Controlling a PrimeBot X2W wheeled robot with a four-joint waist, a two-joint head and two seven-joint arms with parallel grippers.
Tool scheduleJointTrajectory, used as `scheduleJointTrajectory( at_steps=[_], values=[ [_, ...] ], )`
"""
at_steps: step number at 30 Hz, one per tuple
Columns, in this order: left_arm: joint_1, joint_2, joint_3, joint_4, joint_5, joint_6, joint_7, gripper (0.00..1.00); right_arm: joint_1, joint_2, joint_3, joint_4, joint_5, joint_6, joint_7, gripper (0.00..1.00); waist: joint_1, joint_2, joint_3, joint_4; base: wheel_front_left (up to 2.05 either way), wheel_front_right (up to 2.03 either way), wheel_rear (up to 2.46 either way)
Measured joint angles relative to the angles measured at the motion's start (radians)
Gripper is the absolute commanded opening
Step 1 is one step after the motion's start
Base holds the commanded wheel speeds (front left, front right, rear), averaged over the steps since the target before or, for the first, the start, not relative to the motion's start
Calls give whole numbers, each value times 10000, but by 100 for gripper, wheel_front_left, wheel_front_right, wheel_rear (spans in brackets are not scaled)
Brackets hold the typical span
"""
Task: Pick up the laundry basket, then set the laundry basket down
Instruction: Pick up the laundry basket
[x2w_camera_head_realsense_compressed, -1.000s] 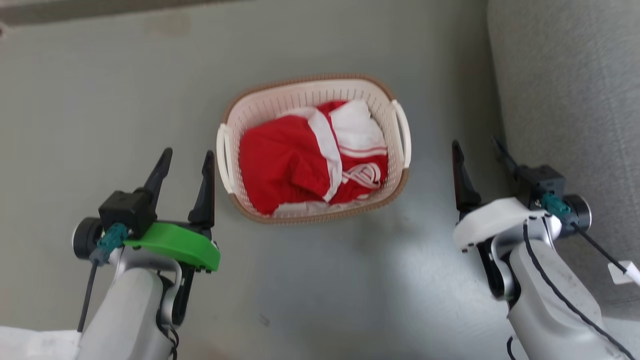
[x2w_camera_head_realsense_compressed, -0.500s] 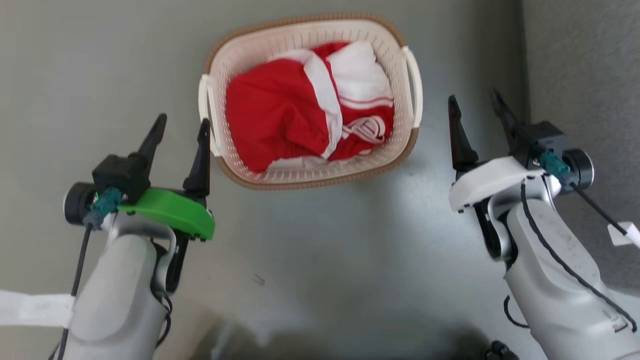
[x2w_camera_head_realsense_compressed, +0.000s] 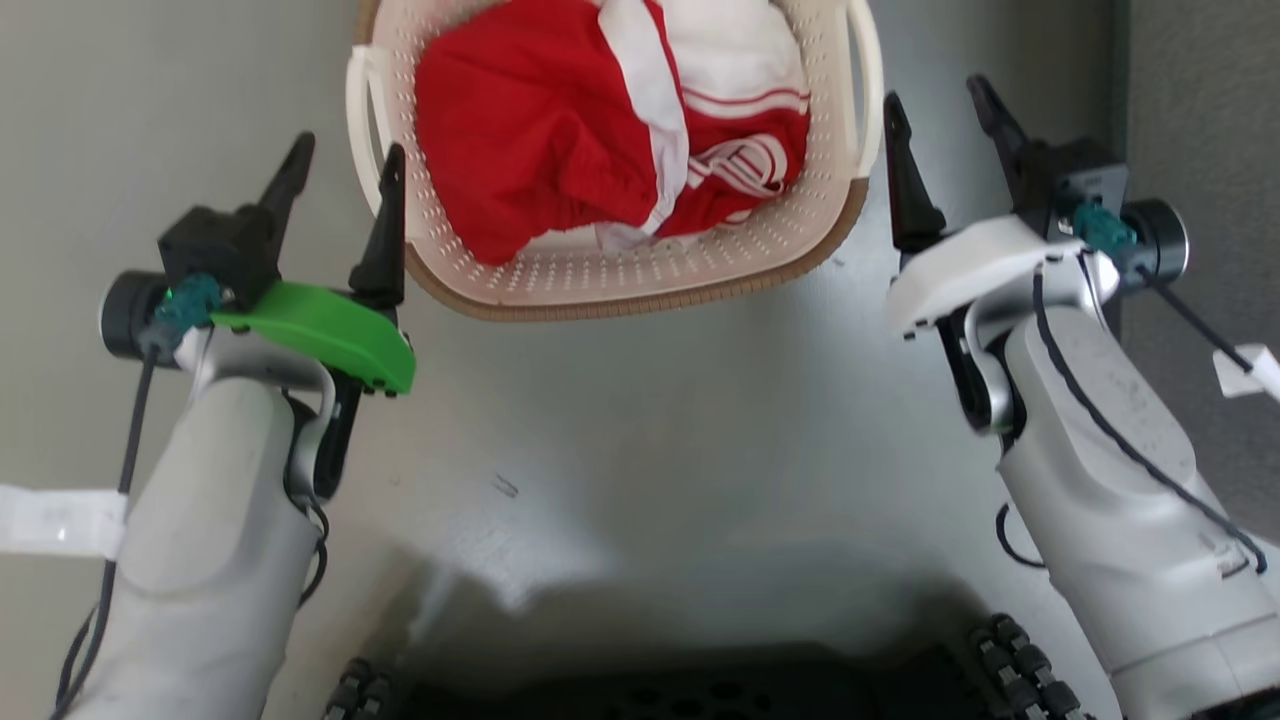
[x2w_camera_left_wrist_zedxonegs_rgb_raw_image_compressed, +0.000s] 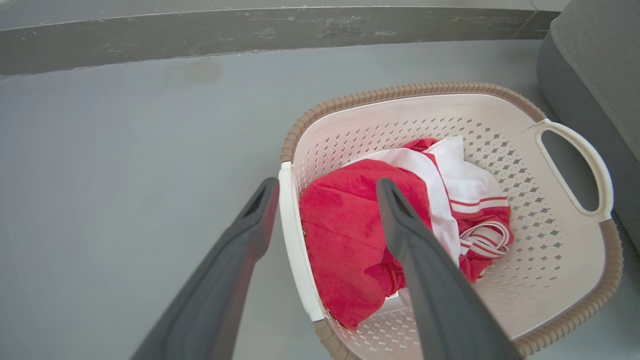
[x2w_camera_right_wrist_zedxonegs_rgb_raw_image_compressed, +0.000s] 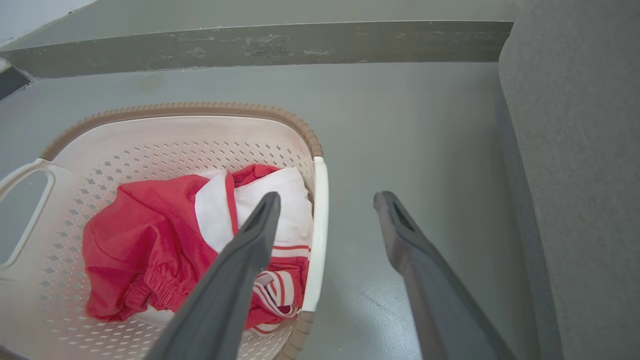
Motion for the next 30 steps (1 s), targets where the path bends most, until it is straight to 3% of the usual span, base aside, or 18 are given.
scheduleJointTrajectory(
  at_steps=[15, 30],
  values=[
    [-1369, 8, 6, 1584, 69, -282, 121, 100, -1535, 203, 318, 1473, 144, 263, 307, 100, 0, 0, 1120, -120, 0, 0, 0],
    [-2916, -290, -23, 3534, -228, -598, 1053, 100, -3266, 259, 1218, 3517, 247, 704, 1488, 100, 0, 0, 1276, -194, 0, 0, 0]
  ],
)
